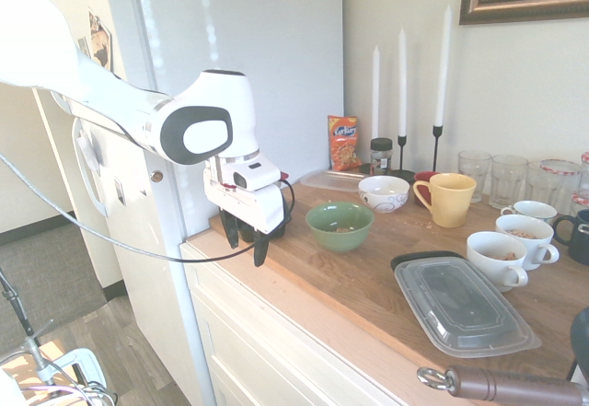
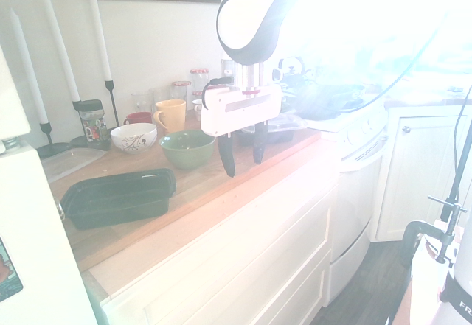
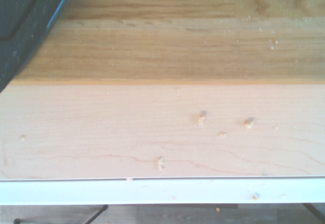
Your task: Pour the cereal into the box
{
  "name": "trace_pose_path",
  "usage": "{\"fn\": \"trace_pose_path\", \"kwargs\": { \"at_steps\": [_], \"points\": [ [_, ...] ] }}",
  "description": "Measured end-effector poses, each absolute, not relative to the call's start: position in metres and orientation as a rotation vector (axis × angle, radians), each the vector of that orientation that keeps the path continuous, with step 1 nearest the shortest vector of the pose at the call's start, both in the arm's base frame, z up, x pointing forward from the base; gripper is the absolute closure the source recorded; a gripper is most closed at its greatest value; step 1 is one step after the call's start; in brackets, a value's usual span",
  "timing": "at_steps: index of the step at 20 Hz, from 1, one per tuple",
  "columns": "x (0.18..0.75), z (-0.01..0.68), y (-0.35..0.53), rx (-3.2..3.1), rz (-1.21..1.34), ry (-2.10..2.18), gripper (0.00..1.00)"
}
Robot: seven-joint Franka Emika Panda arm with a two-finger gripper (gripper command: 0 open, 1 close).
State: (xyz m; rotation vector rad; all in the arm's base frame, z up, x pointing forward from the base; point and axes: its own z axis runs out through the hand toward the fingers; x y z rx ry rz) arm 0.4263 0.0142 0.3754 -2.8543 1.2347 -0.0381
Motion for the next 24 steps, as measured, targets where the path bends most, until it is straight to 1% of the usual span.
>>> {"fn": "trace_pose_path", "kwargs": {
  "at_steps": [4,7,11,17,24],
  "points": [
    [0.428,0.377,0.014,-2.864,-0.071,1.248,0.00],
    [0.443,0.393,0.012,-2.852,-0.138,1.271,0.00],
    [0.480,0.419,0.001,-2.823,-0.183,1.301,0.00],
    [0.549,0.443,-0.042,-2.768,-0.203,1.404,0.00],
    [0.597,0.427,-0.075,-2.703,-0.167,1.489,0.00]
  ]
}}
